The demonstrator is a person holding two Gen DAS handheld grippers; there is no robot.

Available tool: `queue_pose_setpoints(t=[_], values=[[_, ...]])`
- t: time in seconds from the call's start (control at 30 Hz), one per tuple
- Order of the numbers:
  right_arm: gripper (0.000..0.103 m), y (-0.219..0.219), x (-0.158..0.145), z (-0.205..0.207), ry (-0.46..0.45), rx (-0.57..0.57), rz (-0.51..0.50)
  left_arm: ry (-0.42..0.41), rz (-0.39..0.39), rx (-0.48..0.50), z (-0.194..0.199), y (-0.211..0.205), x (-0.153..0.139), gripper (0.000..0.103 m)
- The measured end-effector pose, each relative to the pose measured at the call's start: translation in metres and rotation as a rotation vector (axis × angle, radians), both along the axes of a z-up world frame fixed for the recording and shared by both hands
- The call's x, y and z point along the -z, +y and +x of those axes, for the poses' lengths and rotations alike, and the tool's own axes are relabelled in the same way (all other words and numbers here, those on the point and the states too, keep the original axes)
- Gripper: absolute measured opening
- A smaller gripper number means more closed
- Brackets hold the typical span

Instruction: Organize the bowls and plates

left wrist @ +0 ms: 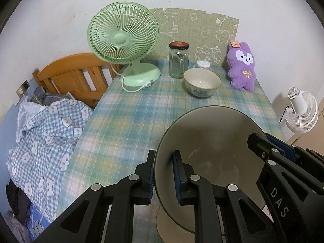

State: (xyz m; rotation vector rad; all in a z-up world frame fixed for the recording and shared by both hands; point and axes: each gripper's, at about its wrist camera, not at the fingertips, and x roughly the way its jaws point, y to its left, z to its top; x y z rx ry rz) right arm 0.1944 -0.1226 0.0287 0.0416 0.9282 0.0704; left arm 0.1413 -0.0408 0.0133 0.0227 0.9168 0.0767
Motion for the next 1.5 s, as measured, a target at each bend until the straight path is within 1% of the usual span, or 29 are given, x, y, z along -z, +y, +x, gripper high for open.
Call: queue_pose_setpoints(t=[0.23,0.67,0.93,1.5], values=[[0.02,-0.002,0.011,-0.018,0.009,-0.019,-0.011,0.011,-0.007,-0.015,-0.018,-0.001,0.01,0.014],[0.02,0.003,0.044,-0.033,0.077,-0.047,-0.013,0.07,-0.005,-0.042,-0.036,0.007,0.04,0.014],[0.02,0.004,0.062,-0.037,0.119,-0.05,-0.017,0.104,-0.008,-0.045,-0.042,0.009,0.057,0.014],[0.019,0.008,0.089,-0.038,0.178,-0.02,-0.014,0.161,-0.005,-0.019,-0.042,0.014,0.079,0.014]])
